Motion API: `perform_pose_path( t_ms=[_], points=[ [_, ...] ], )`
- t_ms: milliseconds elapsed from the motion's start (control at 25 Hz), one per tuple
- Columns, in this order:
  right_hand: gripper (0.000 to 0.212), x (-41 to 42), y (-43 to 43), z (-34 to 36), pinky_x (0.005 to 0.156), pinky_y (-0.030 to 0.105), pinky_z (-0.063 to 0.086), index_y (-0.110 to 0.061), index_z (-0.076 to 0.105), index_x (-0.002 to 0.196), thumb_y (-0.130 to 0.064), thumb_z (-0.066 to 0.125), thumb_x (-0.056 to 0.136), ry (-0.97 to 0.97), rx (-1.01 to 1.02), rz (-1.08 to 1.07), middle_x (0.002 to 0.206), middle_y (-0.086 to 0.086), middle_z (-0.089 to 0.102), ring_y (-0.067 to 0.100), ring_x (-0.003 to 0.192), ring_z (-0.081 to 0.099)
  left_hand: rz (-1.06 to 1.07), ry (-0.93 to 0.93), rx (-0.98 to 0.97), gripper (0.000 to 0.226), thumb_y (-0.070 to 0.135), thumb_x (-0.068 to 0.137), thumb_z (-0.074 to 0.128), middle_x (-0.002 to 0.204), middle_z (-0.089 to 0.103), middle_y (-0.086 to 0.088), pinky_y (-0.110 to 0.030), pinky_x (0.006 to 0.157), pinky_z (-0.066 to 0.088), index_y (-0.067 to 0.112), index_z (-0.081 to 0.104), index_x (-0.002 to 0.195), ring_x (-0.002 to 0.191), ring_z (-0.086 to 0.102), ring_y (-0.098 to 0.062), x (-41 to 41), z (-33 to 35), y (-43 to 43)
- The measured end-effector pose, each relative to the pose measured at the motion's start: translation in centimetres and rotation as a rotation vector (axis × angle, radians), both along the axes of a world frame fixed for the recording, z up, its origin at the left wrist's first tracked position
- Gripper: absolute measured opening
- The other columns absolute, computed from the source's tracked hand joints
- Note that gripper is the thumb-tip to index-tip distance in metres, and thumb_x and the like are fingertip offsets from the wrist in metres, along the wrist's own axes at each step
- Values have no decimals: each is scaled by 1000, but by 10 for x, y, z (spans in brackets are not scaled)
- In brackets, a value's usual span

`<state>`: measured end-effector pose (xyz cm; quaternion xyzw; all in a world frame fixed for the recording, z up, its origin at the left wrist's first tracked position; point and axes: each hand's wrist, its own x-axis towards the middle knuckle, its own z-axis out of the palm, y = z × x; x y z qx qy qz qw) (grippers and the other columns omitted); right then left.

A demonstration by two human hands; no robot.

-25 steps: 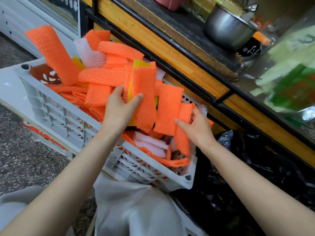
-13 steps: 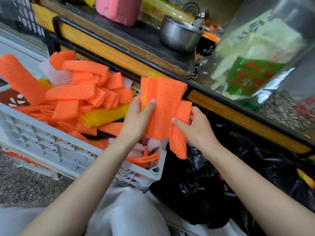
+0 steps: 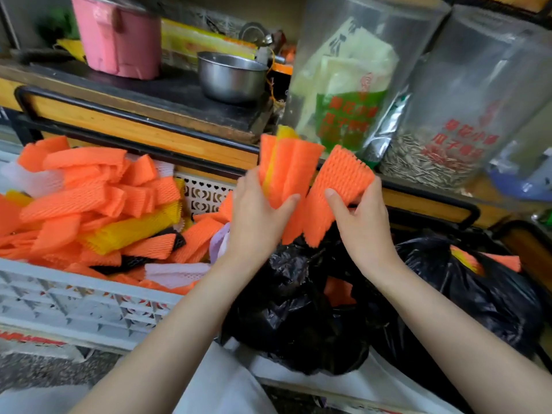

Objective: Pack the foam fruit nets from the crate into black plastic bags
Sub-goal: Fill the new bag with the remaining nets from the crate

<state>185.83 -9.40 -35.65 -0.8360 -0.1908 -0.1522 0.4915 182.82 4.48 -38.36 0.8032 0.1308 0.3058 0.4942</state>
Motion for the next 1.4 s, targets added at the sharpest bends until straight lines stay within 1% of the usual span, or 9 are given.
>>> perform_pose_path(
  t_ms=[200,360,520,720,880,1040,1160,1280,1400],
  points=[
    [29,-13,-30,5,68,1,41,-12,37,110,-26,54,92,43,142,52,102,-13,50,-24,80,52,-156,-94,233,69,37,78,48,109,32,1,-27,93,25,14,32,141,108,33,-18,-7,25,-64],
    [75,2,-64,7,91,27,46,-5,39,122,-51,71,72,52,217,-76,118,3,57,8,107,58,-405,-86,200,68,24,79,35,123,37,-6,-30,107,25,11,31,145,119,32,-21,-10,30,-99],
    [63,14,-82,0,82,27,41,-11,35,124,-33,72,78,60,134,-243,117,2,54,17,106,56,-507,-78,149,53,19,86,48,115,40,0,-39,105,34,14,42,138,115,43,-22,-3,14,-105],
    [68,19,-91,-2,86,26,38,-13,28,132,-31,70,81,61,191,-269,120,-1,48,15,109,50,-207,273,645,56,28,86,60,128,44,-2,-37,100,30,20,37,136,121,41,-23,3,-19,-78],
    [73,20,-83,-36,98,39,44,-18,32,128,-35,74,72,61,113,-145,124,3,51,18,113,53,-181,267,235,13,18,86,62,78,62,12,-26,76,46,20,63,99,87,63,-16,9,-39,-55],
    [72,36,-92,-73,86,32,45,-16,34,128,-33,76,72,228,-261,-48,121,3,51,18,106,53,-81,148,-85,12,14,89,59,55,42,7,-23,57,33,13,58,77,52,42,-4,10,-29,-29],
    [67,55,-108,-81,78,35,42,-12,37,127,-24,76,73,175,-467,-209,120,11,50,30,107,53,-48,108,-94,29,17,90,60,55,36,7,-18,52,29,22,43,66,45,39,-1,5,-24,-17],
    [66,66,-107,-76,83,42,44,-18,40,132,-19,72,75,122,-494,-385,122,14,46,36,112,48,-66,110,-33,19,20,89,60,59,39,7,-20,54,31,20,46,76,50,39,-3,3,-27,-24],
    [69,69,-86,-66,90,40,44,-25,42,134,-21,73,72,45,-531,-183,122,9,49,30,114,49,-90,115,31,14,22,90,60,63,42,7,-22,58,34,16,48,84,56,40,-6,3,-34,-31]
  ],
)
